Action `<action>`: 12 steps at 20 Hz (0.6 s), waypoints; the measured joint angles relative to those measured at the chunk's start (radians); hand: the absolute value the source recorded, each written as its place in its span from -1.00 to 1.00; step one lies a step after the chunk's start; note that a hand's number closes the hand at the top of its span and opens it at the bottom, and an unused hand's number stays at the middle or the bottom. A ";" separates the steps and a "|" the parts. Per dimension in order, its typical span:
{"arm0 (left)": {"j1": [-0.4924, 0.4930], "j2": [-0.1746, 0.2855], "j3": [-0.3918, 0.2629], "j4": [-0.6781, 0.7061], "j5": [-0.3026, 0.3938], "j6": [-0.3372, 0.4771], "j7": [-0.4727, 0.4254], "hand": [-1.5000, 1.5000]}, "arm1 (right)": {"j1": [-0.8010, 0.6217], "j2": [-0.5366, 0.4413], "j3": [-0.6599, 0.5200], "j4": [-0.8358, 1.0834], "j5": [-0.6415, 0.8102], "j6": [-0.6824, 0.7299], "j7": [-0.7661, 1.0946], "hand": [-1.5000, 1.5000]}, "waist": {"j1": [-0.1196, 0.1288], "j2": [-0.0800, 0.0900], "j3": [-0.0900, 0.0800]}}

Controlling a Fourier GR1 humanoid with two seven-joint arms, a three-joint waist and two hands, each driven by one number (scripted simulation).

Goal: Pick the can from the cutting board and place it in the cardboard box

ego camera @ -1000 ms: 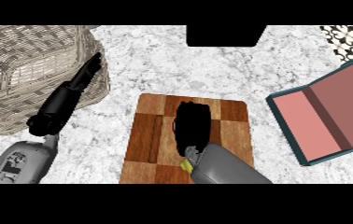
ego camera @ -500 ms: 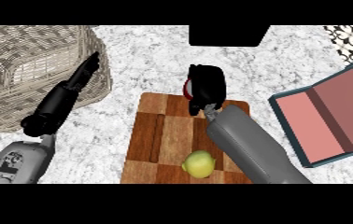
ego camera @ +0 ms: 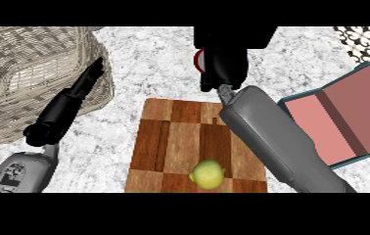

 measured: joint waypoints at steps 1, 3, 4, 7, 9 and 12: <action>0.004 -0.003 0.000 0.000 -0.002 0.003 0.003 0.00 | -0.004 -0.012 -0.021 -0.018 0.011 -0.011 0.024 1.00 | -0.002 -0.001 0.000; 0.012 0.004 0.011 -0.001 0.006 -0.006 0.004 0.00 | -0.009 -0.028 -0.063 -0.061 0.033 -0.030 0.085 1.00 | -0.006 -0.003 0.000; 0.017 0.006 0.010 -0.009 0.003 -0.008 0.004 0.00 | -0.006 -0.033 -0.083 -0.078 0.045 -0.043 0.113 1.00 | -0.006 -0.003 0.000; 0.020 -0.001 0.007 -0.026 -0.006 -0.003 0.017 0.00 | -0.007 -0.071 -0.153 -0.116 0.072 -0.064 0.161 1.00 | -0.007 -0.003 0.000; 0.024 -0.011 0.006 -0.021 -0.014 0.001 0.013 0.00 | 0.015 -0.100 -0.195 -0.146 0.085 -0.073 0.175 1.00 | -0.008 -0.002 0.000; 0.014 -0.009 0.017 -0.008 -0.011 -0.015 0.005 0.00 | 0.038 -0.143 -0.264 -0.168 0.094 -0.082 0.183 1.00 | -0.007 0.000 0.000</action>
